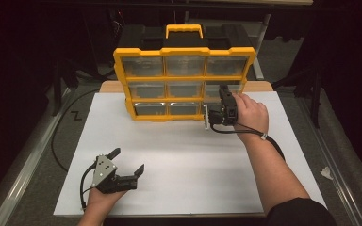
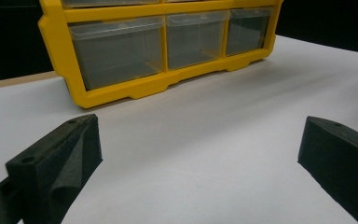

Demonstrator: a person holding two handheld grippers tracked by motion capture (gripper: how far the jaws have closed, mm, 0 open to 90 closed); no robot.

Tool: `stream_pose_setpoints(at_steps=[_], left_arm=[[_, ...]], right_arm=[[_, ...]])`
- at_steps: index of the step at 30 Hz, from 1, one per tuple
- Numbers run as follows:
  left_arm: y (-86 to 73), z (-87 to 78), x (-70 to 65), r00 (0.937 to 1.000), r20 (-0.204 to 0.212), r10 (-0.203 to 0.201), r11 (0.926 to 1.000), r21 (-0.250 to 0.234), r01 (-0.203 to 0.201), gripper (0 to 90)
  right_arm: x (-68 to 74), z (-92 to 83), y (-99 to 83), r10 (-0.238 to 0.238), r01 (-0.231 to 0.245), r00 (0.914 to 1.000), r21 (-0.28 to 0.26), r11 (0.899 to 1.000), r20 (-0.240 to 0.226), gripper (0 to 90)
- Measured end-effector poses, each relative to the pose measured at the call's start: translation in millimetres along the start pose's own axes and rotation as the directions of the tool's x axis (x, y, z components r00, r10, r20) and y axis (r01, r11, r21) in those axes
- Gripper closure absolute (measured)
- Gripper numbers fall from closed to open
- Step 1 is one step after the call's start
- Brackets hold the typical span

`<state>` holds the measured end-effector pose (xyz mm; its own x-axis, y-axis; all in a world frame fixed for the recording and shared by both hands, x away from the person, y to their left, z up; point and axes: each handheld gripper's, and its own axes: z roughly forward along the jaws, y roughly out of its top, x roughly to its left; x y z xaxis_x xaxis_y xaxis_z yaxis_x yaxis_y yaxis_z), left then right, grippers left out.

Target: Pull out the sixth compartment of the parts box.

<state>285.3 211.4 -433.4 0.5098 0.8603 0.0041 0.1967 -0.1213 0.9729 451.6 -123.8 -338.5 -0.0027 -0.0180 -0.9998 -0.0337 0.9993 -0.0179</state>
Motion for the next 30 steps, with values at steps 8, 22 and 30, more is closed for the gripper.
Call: stream_pose_setpoints(at_steps=[8, 22, 30], left_arm=[[0.3, -0.1, 0.4, 1.0, -0.001, 0.002, 1.0, -0.001, -0.002, 0.2], [1.1, -1.6, 0.9, 1.0, 0.003, 0.005, 1.0, -0.008, -0.005, 0.2], [1.3, -1.9, 1.0, 1.0, 0.006, 0.007, 0.9999, -0.009, -0.007, 0.2]], right_arm=[[0.1, -14.6, -0.6, 0.002, -0.002, 1.0, -0.012, 1.0, -0.002, 80.2], [0.5, -35.3, -1.6, 0.005, -0.005, 1.0, -0.024, 1.0, 0.001, 80.3], [0.2, -44.5, -3.4, -0.001, 0.001, 1.0, -0.036, 0.999, -0.001, 80.2]])
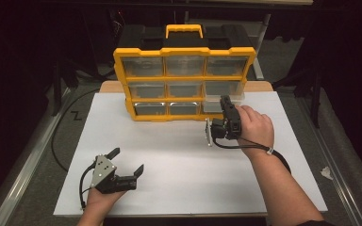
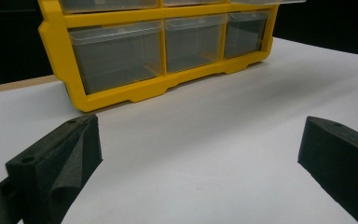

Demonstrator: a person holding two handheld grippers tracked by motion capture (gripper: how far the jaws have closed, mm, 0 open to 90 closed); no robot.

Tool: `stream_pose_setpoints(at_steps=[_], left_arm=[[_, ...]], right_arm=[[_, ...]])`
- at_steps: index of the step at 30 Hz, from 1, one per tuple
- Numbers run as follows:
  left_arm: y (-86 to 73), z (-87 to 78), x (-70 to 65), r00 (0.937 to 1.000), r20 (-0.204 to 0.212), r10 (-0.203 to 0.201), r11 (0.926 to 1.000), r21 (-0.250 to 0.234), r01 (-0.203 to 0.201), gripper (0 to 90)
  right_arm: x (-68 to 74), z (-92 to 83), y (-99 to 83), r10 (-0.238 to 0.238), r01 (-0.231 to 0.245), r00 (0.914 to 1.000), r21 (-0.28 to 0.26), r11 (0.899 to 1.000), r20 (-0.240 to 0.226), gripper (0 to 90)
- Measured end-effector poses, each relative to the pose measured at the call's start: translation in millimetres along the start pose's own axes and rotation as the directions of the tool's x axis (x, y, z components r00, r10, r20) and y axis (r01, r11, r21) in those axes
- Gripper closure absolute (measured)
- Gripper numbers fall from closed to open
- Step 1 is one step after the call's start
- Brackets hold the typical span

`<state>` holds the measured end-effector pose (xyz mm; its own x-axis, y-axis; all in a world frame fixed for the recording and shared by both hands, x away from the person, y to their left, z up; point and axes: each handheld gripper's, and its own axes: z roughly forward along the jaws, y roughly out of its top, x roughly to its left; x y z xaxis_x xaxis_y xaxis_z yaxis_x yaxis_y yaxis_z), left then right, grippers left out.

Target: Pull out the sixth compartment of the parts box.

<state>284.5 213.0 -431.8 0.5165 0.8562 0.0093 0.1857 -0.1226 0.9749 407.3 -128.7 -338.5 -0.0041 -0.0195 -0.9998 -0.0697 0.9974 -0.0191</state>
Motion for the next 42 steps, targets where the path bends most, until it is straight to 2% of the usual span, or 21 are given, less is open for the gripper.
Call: stream_pose_setpoints(at_steps=[5, 6, 16, 42], left_arm=[[-0.1, -0.1, 0.1, 1.0, 0.0, 0.002, 1.0, 0.001, -0.002, 0.2], [-0.1, -0.4, 0.3, 1.0, 0.0, 0.001, 1.0, 0.0, -0.001, 0.2], [-0.1, -1.3, -0.2, 1.0, 0.003, 0.003, 1.0, 0.001, -0.003, 0.2], [-0.1, -1.3, -0.2, 1.0, 0.005, 0.002, 1.0, 0.001, -0.002, 0.2]], right_arm=[[1.0, -4.4, -1.2, 0.01, -0.01, 0.9999, 0.001, 1.0, -0.002, 80.2], [-0.3, -6.7, -1.6, -0.001, 0.001, 1.0, 0.0, 1.0, -0.003, 80.2], [2.5, -15.8, -2.0, -0.002, 0.002, 1.0, -0.006, 1.0, 0.0, 80.0], [5.6, -13.2, -0.5, 0.001, -0.001, 0.9998, -0.016, 1.0, 0.019, 79.6]])
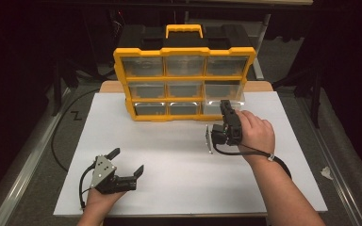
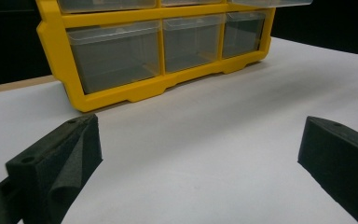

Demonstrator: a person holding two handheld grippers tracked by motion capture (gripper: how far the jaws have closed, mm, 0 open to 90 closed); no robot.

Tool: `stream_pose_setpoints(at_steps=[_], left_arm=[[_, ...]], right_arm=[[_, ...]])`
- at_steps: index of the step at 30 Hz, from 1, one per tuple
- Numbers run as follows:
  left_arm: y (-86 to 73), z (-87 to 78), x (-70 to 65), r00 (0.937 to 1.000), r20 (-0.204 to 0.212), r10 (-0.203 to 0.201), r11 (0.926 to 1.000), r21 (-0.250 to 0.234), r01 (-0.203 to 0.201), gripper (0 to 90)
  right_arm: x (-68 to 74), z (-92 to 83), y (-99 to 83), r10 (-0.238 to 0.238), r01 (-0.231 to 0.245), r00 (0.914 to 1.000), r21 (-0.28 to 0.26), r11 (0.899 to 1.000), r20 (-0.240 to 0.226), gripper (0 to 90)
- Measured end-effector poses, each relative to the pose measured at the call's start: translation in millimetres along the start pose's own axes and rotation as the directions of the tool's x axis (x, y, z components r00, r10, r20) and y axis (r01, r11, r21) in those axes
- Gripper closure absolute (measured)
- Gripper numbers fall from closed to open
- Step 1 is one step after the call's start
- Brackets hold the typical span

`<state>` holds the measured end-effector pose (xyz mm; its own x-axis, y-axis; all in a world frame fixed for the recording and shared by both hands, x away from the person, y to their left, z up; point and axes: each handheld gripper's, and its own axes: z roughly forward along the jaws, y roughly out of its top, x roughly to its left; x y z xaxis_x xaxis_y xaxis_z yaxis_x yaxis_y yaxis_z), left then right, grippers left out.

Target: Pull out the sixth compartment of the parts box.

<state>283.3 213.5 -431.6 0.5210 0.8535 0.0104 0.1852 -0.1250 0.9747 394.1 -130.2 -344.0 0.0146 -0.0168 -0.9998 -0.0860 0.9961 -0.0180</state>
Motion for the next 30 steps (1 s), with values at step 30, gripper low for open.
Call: stream_pose_setpoints(at_steps=[30], left_arm=[[-0.5, 0.2, -1.2, 1.0, 0.001, 0.002, 1.0, -0.002, -0.002, 0.2]], right_arm=[[7.8, -26.4, -15.6, 0.019, -0.021, 0.994, -0.017, 1.0, -0.107, 46.6]])
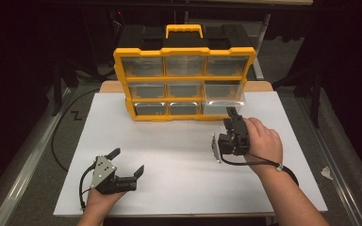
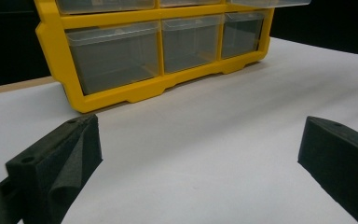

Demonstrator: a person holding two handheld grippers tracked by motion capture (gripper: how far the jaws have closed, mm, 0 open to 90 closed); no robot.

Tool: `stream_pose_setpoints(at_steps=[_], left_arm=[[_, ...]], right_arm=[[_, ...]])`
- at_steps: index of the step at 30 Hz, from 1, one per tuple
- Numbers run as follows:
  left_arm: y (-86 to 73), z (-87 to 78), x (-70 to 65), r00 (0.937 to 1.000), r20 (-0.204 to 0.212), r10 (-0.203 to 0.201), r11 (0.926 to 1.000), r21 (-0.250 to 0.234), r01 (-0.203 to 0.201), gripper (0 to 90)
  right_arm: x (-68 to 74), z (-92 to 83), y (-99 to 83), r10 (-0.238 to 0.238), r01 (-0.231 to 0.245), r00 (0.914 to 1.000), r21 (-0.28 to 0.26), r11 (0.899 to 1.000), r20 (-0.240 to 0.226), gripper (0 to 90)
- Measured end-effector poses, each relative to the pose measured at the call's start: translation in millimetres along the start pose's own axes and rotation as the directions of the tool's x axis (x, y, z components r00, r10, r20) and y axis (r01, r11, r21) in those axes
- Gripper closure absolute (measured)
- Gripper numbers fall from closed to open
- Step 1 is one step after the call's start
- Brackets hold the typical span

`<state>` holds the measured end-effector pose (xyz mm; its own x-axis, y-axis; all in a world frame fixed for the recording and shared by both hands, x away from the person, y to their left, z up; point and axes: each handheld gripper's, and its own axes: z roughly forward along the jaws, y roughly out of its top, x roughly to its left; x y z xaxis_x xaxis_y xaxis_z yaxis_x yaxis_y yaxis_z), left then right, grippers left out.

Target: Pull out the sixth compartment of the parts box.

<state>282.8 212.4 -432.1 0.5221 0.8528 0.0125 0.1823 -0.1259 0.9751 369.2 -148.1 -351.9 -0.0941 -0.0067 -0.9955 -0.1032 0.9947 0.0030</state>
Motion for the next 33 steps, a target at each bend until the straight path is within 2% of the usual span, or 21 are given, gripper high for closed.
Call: stream_pose_setpoints(at_steps=[9, 10, 12, 15, 17, 22, 26, 33], left_arm=[[-0.7, 0.4, -0.5, 1.0, 0.002, 0.003, 1.0, 0.005, -0.003, 0.2], [-0.7, 0.5, -0.5, 1.0, 0.002, 0.004, 1.0, 0.006, -0.004, 0.2], [-0.8, 0.7, -0.5, 1.0, 0.001, 0.004, 1.0, 0.004, -0.004, 0.2], [-1.0, 0.9, -0.7, 1.0, 0.001, 0.005, 1.0, 0.005, -0.005, 0.2], [-1.0, 1.0, -0.7, 1.0, 0.001, 0.006, 1.0, 0.006, -0.006, 0.2], [-1.3, 1.2, -0.9, 1.0, 0.0, 0.009, 0.9999, 0.009, -0.009, 0.2], [-1.6, 1.4, -1.2, 1.0, -0.001, 0.009, 0.9999, 0.01, -0.009, 0.2], [-1.5, 1.5, -3.2, 0.9999, 0.004, 0.01, 0.9999, 0.01, -0.01, 0.2]], right_arm=[[34.7, -9.6, -8.0, 0.013, -0.014, 0.9976, -0.007, 1.0, -0.069, 41.7], [40.6, -11.1, -9.0, 0.043, -0.043, 0.9961, 0.003, 0.999, -0.078, 41.5], [45.5, -12.9, -10.0, 0.014, -0.014, 0.9966, -0.006, 1.0, -0.081, 40.7], [57.6, -17.5, -12.7, 0.044, -0.044, 0.9946, -0.002, 0.999, -0.094, 40.1], [63.7, -21.2, -14.3, 0.035, -0.035, 0.9939, 0.001, 0.999, -0.104, 40.0], [79.3, -30.8, -20.6, 0.048, -0.048, 0.9924, 0.001, 0.999, -0.114, 39.6], [88.4, -38.0, -27.3, 0.051, -0.052, 0.9929, -0.002, 0.999, -0.107, 39.4], [93.4, -49.1, -42.3, 0.055, -0.054, 0.9888, 0.012, 0.998, -0.139, 38.8]])
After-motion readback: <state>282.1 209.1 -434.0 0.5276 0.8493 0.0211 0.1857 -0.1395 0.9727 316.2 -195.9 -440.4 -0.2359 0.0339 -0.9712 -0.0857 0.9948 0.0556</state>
